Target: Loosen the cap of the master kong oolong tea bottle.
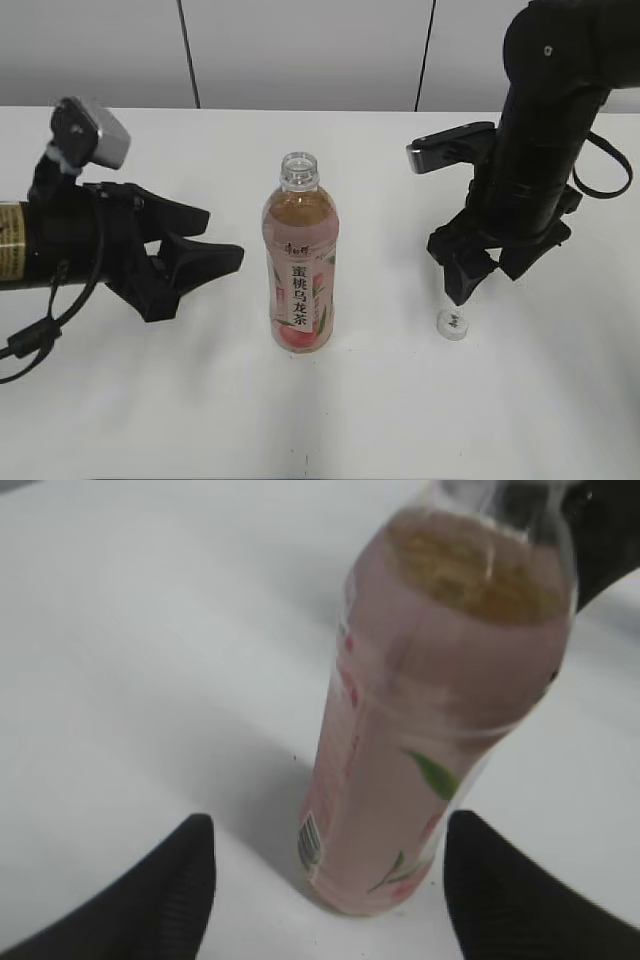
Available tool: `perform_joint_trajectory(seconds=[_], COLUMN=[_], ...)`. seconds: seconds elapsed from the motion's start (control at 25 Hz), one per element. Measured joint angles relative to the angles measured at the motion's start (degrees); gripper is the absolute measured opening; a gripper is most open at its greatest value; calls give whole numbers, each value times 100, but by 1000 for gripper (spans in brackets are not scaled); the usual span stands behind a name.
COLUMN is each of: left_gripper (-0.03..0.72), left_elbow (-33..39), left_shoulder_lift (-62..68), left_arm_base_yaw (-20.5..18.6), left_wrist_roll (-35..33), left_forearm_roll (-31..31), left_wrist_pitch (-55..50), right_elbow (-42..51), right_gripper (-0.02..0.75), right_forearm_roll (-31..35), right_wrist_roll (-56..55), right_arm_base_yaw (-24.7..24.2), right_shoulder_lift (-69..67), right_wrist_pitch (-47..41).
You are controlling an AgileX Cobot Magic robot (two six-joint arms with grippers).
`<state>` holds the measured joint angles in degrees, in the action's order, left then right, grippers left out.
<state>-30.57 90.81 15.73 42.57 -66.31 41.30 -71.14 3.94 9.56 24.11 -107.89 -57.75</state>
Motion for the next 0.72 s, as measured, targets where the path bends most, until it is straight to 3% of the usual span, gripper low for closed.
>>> perform_joint_trajectory(seconds=[0.2, 0.48, 0.72], left_gripper=[431, 427, 424], left_elbow=[6, 5, 5], left_shoulder_lift=[-771, -1915, -2893], left_arm_base_yaw=[0, 0, 21], left_wrist_roll=[88, 232, 520], left_forearm_roll=[30, 140, 1386], left_wrist_pitch=[-388, -2220, -4589], right_elbow=[0, 18, 111], right_gripper=[563, 563, 563], right_forearm_roll=[18, 18, 24], right_wrist_roll=[-170, -319, -343], right_arm_base_yaw=[0, 0, 0], right_shoulder_lift=[298, 702, 1103], right_wrist_pitch=[-172, -474, -716])
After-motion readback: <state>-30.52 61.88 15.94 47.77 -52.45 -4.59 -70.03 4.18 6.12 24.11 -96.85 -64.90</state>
